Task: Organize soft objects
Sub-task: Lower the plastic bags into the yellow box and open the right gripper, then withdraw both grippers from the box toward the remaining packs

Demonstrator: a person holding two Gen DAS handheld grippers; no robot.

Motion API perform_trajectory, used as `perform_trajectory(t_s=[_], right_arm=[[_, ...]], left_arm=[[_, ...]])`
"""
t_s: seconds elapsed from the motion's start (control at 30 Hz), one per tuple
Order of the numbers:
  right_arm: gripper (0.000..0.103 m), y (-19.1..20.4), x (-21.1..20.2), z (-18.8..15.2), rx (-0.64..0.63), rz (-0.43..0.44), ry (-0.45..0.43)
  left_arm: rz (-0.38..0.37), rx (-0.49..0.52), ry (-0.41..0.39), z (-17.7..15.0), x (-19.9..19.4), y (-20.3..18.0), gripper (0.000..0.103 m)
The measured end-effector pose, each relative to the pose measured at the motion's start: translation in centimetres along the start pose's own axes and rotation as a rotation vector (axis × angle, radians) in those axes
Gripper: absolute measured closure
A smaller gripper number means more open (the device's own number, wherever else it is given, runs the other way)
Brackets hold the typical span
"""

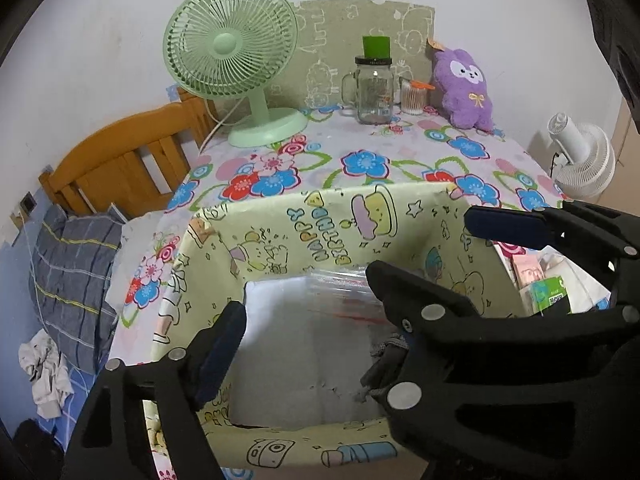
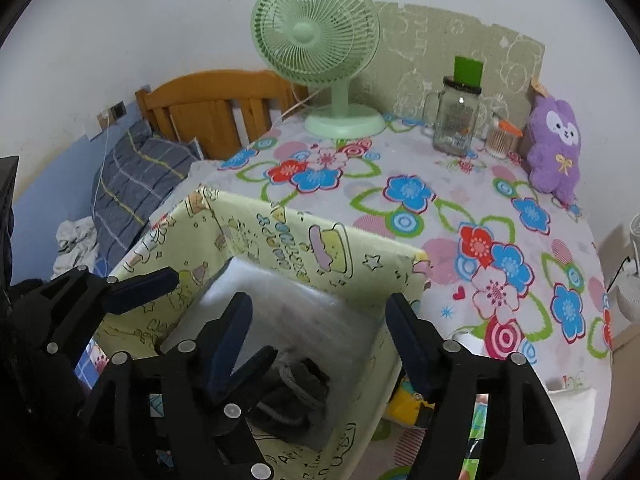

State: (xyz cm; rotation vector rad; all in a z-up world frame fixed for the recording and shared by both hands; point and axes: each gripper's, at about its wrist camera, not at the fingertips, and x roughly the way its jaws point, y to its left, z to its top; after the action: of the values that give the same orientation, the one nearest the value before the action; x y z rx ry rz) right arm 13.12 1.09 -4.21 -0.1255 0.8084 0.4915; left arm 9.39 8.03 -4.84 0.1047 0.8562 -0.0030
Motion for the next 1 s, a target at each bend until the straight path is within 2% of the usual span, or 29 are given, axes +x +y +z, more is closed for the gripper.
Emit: perform_trajectory(t_s=[0.07, 0.13, 0.27, 0.53, 0.9, 1.0], right_arm=[[0.027, -0.1, -0.3, 0.1, 0.000, -0.003, -0.005], [0.018, -0.4, -0.7, 0.1, 0.008, -0.031, -0.013], [0.016, -1.1, -1.8, -0.1, 0.020, -0.047, -0.042], [0.006, -2.7, -4.5, -0.6, 0.048, -0.088, -0.096], [0.003, -4.5, -8.3, -2.2, 0.058, -0.164, -0.175], [0.002, -4.8, -9.6, -3.1, 0.060, -0.206, -0.229]], left_arm=[[0.007, 0.001, -0.010, 0.1, -0.4, -0.2, 0.016], [0.010, 0.006, -0.023, 0.2, -0.7, -0.6, 0.015], [0.016, 0.015, -0.054, 0.4, -1.5, -1.5, 0.010], [-0.011, 0.031, -0.112, 0.7, -3.5, -3.5, 0.009], [-0.055, 0.044, -0.159, 0.4, -5.3, -6.6, 0.008], [-0.063, 0.051, -0.164, 0.2, -5.7, -7.4, 0.007]])
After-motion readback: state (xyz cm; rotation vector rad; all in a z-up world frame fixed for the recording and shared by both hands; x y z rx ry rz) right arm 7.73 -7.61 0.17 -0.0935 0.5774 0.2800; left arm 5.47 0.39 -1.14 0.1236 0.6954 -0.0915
